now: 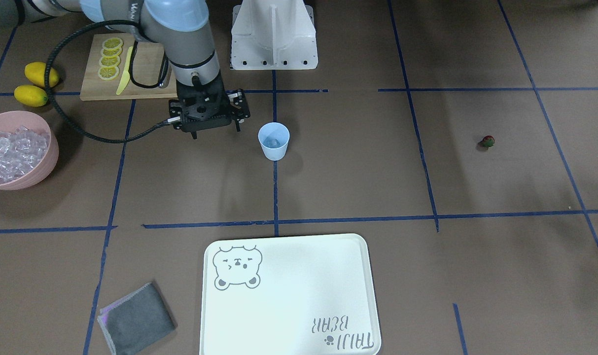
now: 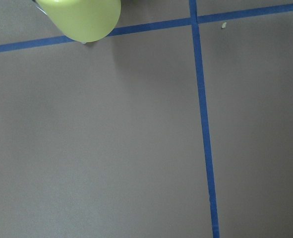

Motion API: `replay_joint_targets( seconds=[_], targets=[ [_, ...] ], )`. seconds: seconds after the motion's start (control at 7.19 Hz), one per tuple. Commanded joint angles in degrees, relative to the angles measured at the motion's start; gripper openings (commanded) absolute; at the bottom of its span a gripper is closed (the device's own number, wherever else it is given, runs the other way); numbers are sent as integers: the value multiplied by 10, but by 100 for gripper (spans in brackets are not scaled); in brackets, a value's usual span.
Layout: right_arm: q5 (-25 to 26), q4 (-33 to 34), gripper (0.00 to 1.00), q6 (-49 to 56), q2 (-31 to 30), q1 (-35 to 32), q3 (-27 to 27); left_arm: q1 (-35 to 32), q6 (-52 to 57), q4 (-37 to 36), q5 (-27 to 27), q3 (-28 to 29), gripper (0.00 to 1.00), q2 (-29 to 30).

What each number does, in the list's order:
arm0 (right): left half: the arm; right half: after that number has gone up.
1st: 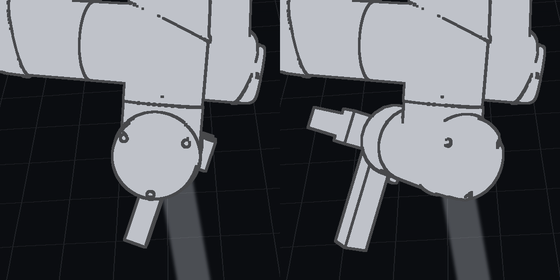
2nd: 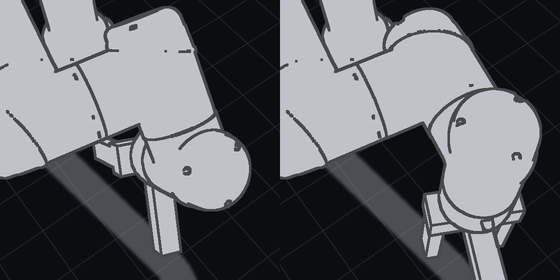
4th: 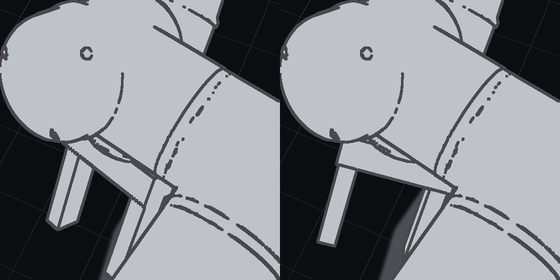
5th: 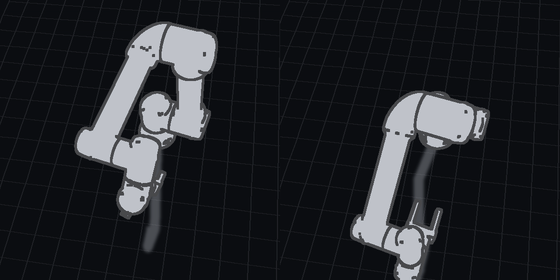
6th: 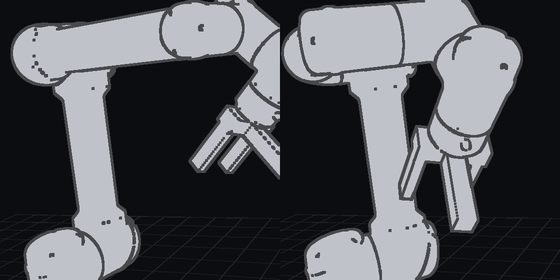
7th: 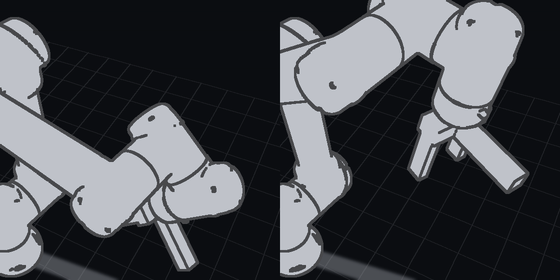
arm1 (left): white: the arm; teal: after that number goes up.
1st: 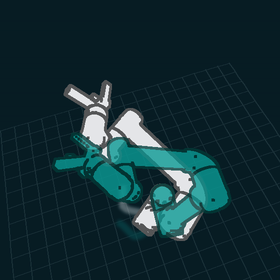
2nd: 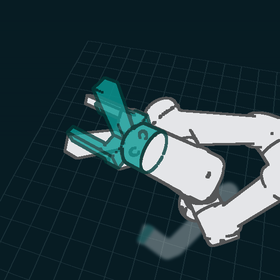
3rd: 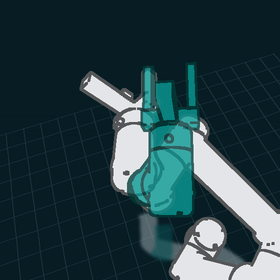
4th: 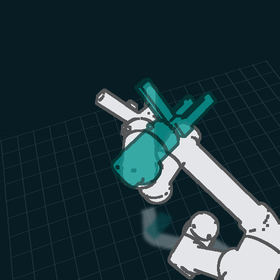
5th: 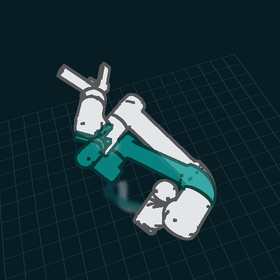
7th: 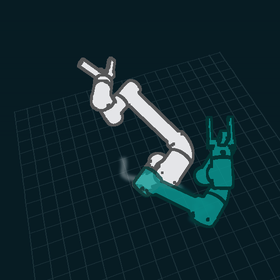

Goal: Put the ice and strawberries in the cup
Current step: 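Move the right gripper back over the ice bowl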

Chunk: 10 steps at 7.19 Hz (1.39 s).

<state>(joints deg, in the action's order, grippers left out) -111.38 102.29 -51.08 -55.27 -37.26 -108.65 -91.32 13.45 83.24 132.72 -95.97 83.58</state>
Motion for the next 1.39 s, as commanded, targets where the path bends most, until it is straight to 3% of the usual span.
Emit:
replay_joint_targets(
  seconds=[0.0,0.28,0.56,0.83,1.25],
  targets=[
    [-32,-13,100,106,-95,-55,-52,0,0,2,0,1,100,0],
    [-88,-37,100,217,-192,-135,-88,1,0,3,0,1,100,1],
    [-114,-96,100,311,-291,-196,-91,0,0,2,0,0,100,0],
    [-173,-125,100,407,-365,-269,-89,1,0,2,0,1,100,1],
    [-172,-131,100,488,-425,-307,-89,0,0,0,1,0,100,0]
  ],
)
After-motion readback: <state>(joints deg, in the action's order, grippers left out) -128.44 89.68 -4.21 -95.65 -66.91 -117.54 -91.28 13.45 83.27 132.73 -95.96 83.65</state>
